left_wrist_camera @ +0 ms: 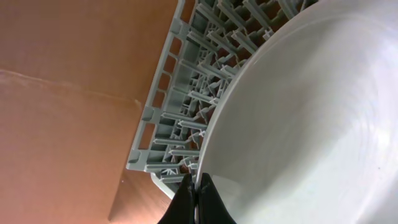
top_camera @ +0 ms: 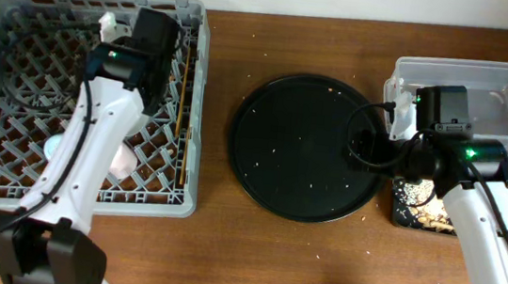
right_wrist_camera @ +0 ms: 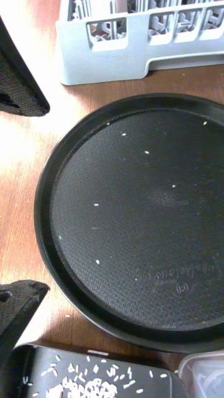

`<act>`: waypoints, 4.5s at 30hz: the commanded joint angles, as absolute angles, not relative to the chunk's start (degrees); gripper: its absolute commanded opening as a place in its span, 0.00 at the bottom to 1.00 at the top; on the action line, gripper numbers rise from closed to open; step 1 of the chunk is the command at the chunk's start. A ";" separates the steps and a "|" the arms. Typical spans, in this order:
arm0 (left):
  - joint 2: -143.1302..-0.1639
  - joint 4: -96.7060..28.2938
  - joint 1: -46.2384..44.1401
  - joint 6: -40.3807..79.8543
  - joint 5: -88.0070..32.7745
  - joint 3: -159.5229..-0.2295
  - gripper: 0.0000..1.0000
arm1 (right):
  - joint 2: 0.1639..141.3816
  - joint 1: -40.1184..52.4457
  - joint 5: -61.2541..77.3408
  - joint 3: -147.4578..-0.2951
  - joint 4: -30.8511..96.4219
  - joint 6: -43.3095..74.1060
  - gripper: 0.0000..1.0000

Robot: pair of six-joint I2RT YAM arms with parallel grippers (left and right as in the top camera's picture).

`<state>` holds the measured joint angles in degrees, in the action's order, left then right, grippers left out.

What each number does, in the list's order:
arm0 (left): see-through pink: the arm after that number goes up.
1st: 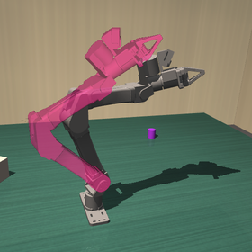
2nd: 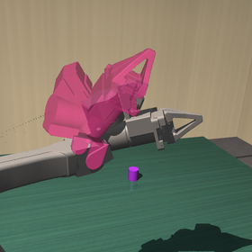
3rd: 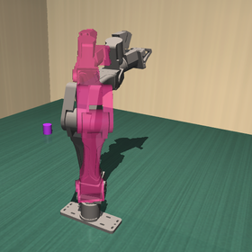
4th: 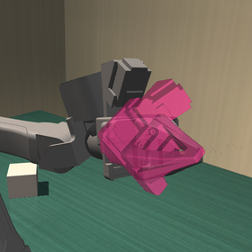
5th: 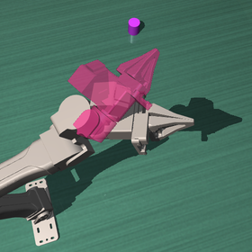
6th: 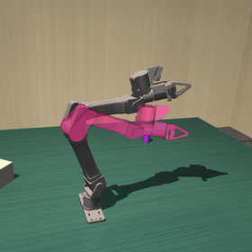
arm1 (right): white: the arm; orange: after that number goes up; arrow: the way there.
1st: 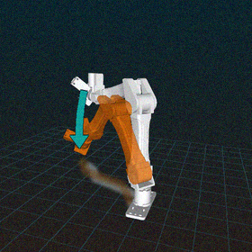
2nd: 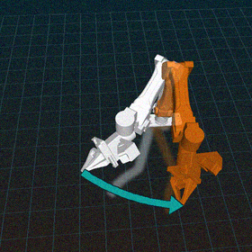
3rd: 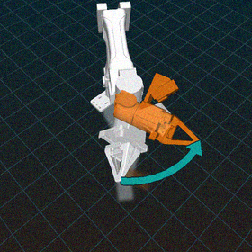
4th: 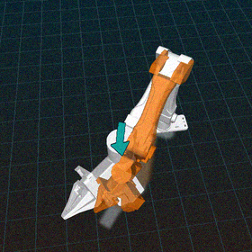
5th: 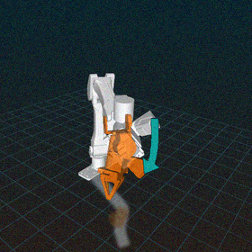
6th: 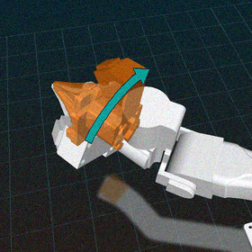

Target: Sort waste into correct bins and load items into the dishwasher rack

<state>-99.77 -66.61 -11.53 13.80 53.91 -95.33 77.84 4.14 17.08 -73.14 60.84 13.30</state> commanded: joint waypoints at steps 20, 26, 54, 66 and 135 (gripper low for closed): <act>-91.79 -66.83 -19.18 14.26 17.69 -98.39 0.99 | 77.56 3.73 17.39 -73.58 60.25 9.23 0.81; -68.07 -69.80 -18.46 10.39 14.31 -98.52 0.99 | 63.22 3.73 19.16 -78.17 61.32 5.26 0.81; -55.86 -96.68 -18.46 11.20 9.19 -98.24 0.99 | 36.67 5.23 9.63 -68.66 48.97 -0.86 0.98; -55.86 -96.68 -18.46 11.20 9.19 -98.24 0.99 | 0.99 2.37 7.40 -11.20 7.79 -2.76 0.98; -0.40 -4.80 1.19 11.22 0.19 -0.54 0.99 | 0.58 2.17 6.98 -0.32 3.86 -2.76 0.98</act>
